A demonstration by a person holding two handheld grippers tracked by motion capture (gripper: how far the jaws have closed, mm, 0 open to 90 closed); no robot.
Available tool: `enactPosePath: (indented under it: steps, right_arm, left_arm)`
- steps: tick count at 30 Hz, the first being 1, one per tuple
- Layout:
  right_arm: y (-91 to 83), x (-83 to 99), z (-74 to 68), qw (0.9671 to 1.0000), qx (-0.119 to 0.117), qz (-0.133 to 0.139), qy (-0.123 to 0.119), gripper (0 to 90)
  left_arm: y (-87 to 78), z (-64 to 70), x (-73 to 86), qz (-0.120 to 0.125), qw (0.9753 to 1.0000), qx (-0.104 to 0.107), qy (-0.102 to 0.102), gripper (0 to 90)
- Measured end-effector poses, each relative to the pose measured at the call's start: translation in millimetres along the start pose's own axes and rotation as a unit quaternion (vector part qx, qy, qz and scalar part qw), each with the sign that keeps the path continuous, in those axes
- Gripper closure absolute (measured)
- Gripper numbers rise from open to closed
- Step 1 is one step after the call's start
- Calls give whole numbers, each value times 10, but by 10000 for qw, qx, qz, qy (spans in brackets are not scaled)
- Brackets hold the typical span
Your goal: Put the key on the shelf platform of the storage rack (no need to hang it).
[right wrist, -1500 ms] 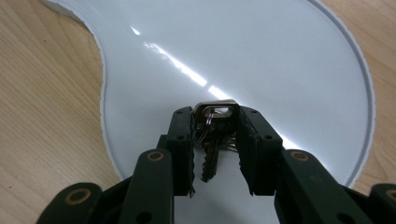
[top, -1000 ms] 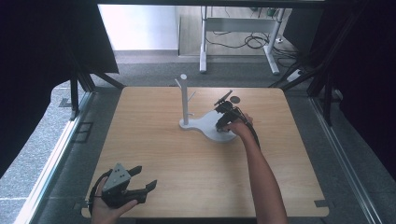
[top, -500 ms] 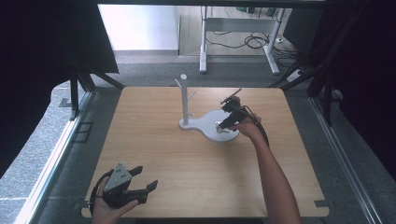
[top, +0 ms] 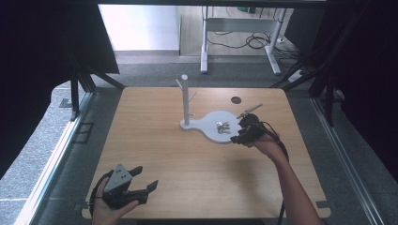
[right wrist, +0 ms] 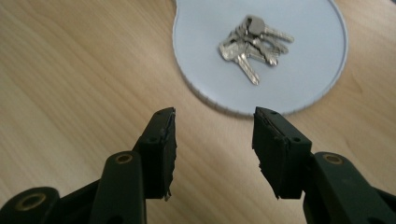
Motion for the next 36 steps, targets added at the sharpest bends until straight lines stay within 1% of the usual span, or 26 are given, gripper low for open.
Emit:
enactPosePath:
  steps: [5,9,13,15,18,21,23,24,26,27,28,30,32,36]
  right_arm:
    - [-121,307,46,9998,-24,181,105,495]
    - [-221,549,85,9992,22,335,198,494]
    - [-304,785,100,9983,9,463,348,490]
    - [-337,901,96,9977,5,520,431,490]
    - [-367,1082,85,9971,79,537,525,490]
    - [-380,1244,58,9965,99,571,607,489]
    - [-373,1339,27,9964,96,554,634,487]
    - [-365,1388,7,9962,40,583,645,487]
    - [-352,1438,-13,9956,-65,642,682,489]
    - [-339,1454,-12,9958,-90,608,678,488]
    - [-335,1463,-5,9961,-68,581,659,487]
    - [-360,1451,15,9951,-34,670,729,487]
    - [-385,1426,25,9942,33,774,747,475]
    - [-361,1415,29,9933,155,854,766,441]
  left_arm:
    - [5,-45,20,-22,10000,-42,-37,270]
    - [27,-44,25,-49,10000,-35,-38,270]
    - [61,-34,34,-103,9999,-19,-27,269]
    - [68,-25,32,-102,9999,-13,-23,270]
    - [69,-26,32,-105,9999,-17,-18,269]
    - [84,-27,41,-133,9999,-15,-31,270]
    - [98,-23,43,-155,9999,-12,-15,269]
    - [105,-18,45,-160,9999,-6,-36,269]
    - [121,-18,48,-179,9998,-2,-17,270]
    - [131,-14,50,-189,9998,-6,-27,270]
    - [137,-12,52,-212,9998,6,-7,270]
    - [148,-1,51,-211,9998,13,2,270]
    - [151,6,48,-217,9998,14,13,269]
    - [149,17,45,-215,9998,17,13,269]
Point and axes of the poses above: each handheld gripper's, and its own axes: y roughly forward along the jaws, x roughly out of its underside, z roughly to its right, the point moved 6 cm from there along y, roughly forward along the jaws, and after that the axes turned 15 degrees about x, right-handed, at the moved point
